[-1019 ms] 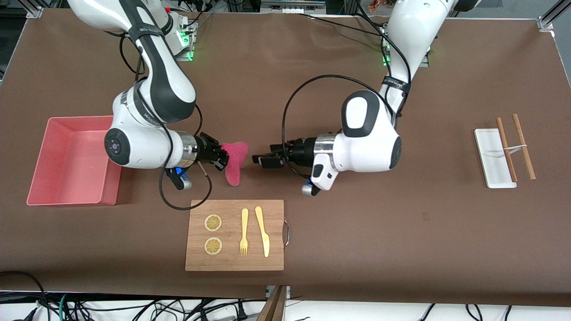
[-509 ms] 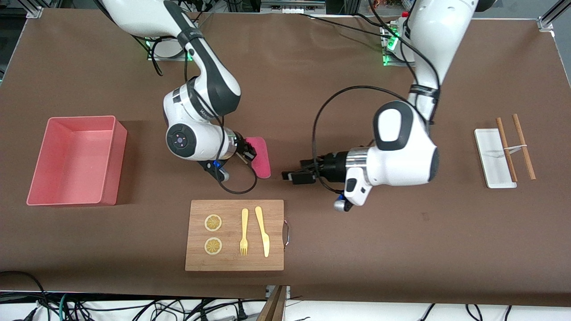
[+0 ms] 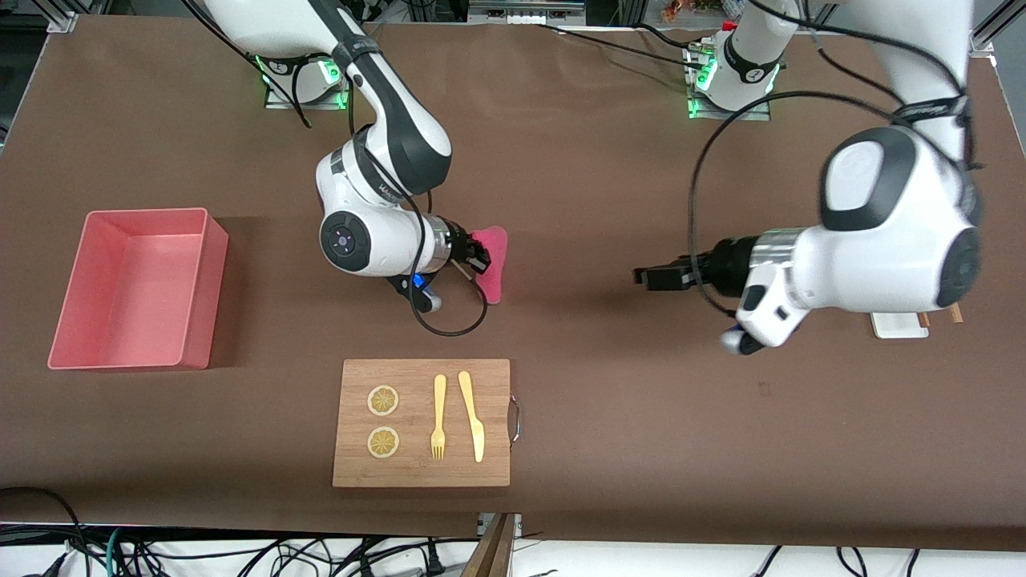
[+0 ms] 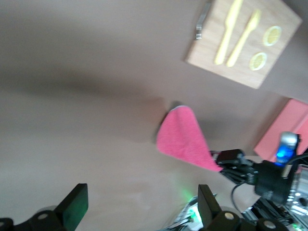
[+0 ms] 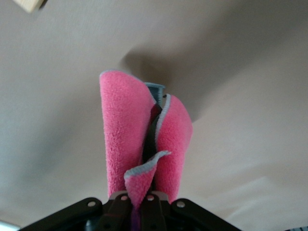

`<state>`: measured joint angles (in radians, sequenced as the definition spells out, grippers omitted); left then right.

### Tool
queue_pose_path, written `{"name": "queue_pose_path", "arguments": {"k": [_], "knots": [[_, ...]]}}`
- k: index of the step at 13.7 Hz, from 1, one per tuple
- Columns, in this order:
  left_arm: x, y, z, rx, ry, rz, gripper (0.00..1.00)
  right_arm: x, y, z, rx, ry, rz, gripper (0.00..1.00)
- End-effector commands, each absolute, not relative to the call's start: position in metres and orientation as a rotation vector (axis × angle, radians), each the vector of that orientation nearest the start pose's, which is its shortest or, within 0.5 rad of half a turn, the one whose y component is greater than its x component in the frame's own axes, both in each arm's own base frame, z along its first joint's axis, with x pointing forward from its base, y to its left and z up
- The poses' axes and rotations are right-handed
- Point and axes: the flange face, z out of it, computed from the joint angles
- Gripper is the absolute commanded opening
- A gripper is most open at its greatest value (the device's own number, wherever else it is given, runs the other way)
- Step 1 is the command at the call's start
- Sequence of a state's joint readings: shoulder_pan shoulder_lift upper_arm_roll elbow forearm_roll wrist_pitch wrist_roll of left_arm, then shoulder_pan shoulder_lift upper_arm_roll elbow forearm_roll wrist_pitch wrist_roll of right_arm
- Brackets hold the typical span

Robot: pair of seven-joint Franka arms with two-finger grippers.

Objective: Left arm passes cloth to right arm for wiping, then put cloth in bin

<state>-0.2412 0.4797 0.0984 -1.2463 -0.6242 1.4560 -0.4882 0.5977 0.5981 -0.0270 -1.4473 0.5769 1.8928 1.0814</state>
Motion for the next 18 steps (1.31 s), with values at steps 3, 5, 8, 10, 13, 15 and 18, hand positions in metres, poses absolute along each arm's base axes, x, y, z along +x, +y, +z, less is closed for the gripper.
{"name": "queue_pose_path", "arguments": {"k": [3,5,8,10,13,15,18], "knots": [[0.578,-0.119,0.545,-3.276,-0.469,0.688,1.00,0.540,0.449,0.315,-2.663,0.982,0.765,0.00],[0.554,-0.124,0.560,-3.171,-0.382,0.568,1.00,0.538,0.448,0.276,-2.704,0.991,0.804,0.00],[0.551,-0.117,0.565,-3.047,-0.339,0.449,1.00,0.544,0.429,0.241,-2.765,0.887,0.814,0.00],[0.535,-0.106,0.570,-3.046,-0.293,0.346,1.00,0.564,0.394,0.231,-2.825,0.837,0.767,0.00],[0.500,-0.059,0.555,-3.085,-0.211,0.210,1.00,0.594,0.330,0.229,-2.944,0.704,0.728,0.00],[0.510,-0.027,0.548,-3.105,-0.174,0.197,1.00,0.610,0.281,0.230,-2.979,0.608,0.763,0.00],[0.527,-0.010,0.551,-3.118,-0.169,0.172,1.00,0.628,0.200,0.243,-3.061,0.453,0.813,0.00]]}}
